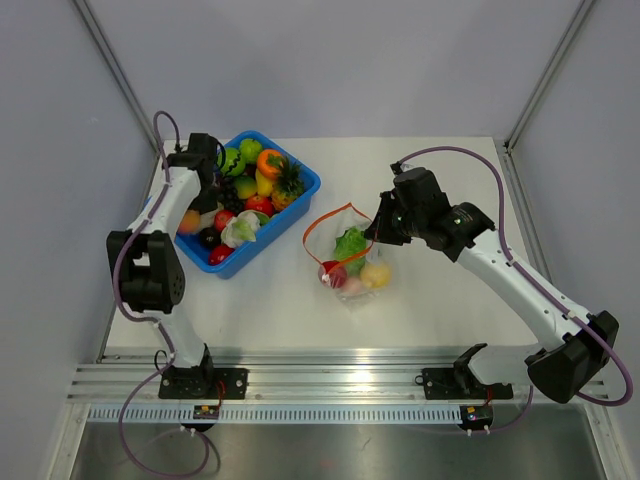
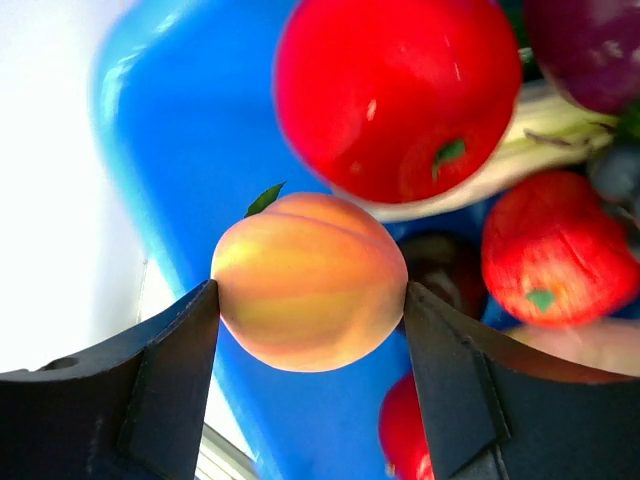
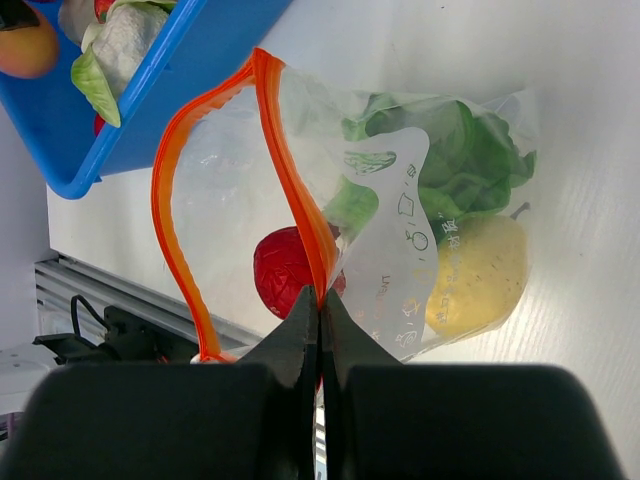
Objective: Place the food in the zip-top bag and seal the zipper
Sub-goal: Pick up the fake fruit from the bin.
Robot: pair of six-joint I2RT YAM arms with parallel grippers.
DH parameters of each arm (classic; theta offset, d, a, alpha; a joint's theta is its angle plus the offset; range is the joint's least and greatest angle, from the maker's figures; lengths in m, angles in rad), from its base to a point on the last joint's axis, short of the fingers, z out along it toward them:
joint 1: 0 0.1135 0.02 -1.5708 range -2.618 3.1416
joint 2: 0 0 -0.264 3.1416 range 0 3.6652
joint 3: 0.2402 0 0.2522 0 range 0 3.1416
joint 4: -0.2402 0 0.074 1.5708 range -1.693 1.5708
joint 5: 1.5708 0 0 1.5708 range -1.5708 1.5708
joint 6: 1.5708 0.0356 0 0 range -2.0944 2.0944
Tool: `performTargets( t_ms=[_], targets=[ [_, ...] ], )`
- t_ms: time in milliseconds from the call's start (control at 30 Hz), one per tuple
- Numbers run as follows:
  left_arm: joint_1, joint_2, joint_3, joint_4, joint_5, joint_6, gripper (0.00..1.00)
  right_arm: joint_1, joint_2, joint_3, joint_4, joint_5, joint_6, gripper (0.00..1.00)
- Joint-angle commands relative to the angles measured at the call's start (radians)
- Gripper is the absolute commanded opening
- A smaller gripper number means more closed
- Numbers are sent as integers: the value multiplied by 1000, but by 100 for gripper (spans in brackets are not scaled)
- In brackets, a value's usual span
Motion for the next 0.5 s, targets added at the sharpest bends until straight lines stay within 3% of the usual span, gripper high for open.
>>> performTargets(
  t_ms=[0, 233, 467],
  targets=[
    [-31, -178, -13, 31, 44, -11, 58, 15, -6, 34, 34, 20, -5, 0],
    [-106, -375, -34, -7, 192, -19, 57, 15, -6, 29, 35, 28, -2, 0],
    [-414, -493, -10, -12, 353, -100, 57, 12, -4, 34, 38, 29, 2, 0]
  ],
)
